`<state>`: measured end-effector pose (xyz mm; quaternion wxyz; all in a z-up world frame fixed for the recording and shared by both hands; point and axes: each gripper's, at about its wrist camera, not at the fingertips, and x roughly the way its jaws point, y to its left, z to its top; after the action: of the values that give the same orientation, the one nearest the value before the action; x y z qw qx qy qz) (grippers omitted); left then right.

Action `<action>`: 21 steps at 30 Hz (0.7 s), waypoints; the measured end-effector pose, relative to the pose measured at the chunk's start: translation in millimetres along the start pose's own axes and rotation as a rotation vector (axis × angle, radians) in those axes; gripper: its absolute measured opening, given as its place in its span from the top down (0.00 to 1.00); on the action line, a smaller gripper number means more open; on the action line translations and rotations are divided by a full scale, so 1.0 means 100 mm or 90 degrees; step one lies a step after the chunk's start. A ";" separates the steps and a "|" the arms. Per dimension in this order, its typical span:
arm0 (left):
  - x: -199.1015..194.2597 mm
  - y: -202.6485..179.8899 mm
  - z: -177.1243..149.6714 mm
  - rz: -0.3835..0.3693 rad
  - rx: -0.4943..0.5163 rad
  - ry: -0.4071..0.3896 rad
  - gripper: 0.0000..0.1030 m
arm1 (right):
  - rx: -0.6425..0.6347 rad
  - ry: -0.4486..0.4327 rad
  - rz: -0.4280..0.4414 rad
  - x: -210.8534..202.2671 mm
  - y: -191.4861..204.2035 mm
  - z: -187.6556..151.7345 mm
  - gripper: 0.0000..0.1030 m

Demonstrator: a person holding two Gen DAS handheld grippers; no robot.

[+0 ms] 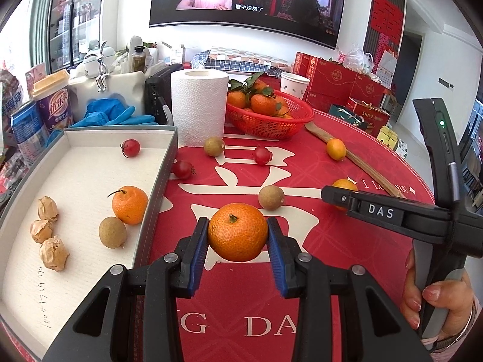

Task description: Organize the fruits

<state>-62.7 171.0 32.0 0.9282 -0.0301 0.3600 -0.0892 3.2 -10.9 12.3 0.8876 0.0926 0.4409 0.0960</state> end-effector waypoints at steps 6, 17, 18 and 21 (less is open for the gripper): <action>-0.09 0.02 0.06 0.003 0.000 -0.026 0.60 | -0.006 -0.023 0.014 -0.07 0.04 0.01 0.66; -0.26 0.30 0.16 0.034 -0.041 -0.071 0.60 | -0.009 -0.032 0.026 -0.08 0.08 0.02 0.66; -0.27 0.34 0.17 0.037 -0.046 -0.074 0.60 | -0.010 -0.032 0.026 -0.08 0.08 0.02 0.66; -0.31 0.46 0.18 0.049 -0.064 -0.081 0.60 | -0.012 -0.037 0.027 -0.09 0.10 0.02 0.66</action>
<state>-66.0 222.2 60.2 0.9492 -0.0685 0.3053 -0.0330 -1.2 -3.3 23.0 0.8987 0.0959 0.4118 0.1162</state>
